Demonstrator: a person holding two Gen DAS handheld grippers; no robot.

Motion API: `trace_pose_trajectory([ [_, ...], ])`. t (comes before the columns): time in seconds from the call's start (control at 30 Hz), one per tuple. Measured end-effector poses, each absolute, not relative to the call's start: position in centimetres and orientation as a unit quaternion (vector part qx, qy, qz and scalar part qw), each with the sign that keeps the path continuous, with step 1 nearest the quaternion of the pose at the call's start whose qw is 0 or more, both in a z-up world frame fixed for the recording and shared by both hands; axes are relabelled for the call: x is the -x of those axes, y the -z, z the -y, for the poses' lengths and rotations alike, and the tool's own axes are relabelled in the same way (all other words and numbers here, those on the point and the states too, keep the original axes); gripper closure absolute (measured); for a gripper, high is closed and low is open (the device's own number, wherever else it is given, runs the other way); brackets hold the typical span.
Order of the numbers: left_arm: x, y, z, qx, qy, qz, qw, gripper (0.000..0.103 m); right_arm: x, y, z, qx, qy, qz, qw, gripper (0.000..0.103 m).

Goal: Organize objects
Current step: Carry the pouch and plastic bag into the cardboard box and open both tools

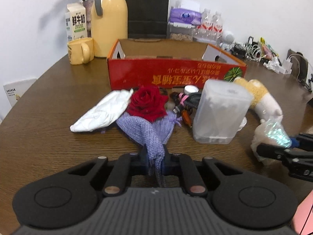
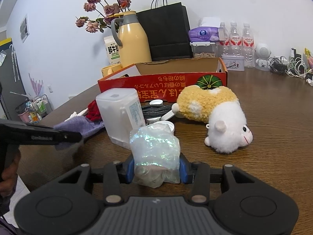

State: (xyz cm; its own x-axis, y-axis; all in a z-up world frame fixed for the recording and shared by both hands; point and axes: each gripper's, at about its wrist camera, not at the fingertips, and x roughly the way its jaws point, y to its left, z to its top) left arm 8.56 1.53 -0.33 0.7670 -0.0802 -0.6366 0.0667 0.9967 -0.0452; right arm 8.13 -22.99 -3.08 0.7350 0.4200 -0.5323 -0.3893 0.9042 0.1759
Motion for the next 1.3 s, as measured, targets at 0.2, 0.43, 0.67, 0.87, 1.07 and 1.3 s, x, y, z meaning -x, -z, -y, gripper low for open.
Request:
trace_pose_trajectory([
  [0.2, -7.1, -1.7, -1.8, 0.013, 0.044, -0.311, 0.949, 0.093, -7.6, 2.8, 23.0, -0.025, -0.221, -0.289, 0.931, 0.061],
  [0.43, -5.9, -3.1, -1.7, 0.011, 0.044, -0.29, 0.956, 0.093, -7.0, 2.4, 22.9, -0.023, -0.222, -0.282, 0.933, 0.061],
  [0.67, -4.7, -5.2, -1.5, 0.01, 0.05, -0.255, 0.966, 0.093, -6.7, 1.3, 22.9, -0.016, -0.22, -0.264, 0.939, 0.061],
  [0.87, -4.8, -7.4, -1.1, 0.008, 0.06, -0.216, 0.974, 0.093, -7.6, -0.9, 22.7, -0.002, -0.219, -0.226, 0.949, 0.061],
  [1.07, -7.7, -9.1, -0.4, 0.013, 0.064, -0.186, 0.98, 0.092, -10.9, -4.1, 22.3, 0.009, -0.209, -0.173, 0.962, 0.061],
  [1.3, -13.6, -10.7, -0.3, 0.035, 0.054, -0.163, 0.984, 0.092, -17.3, -7.0, 22.0, 0.005, -0.194, -0.146, 0.97, 0.061],
])
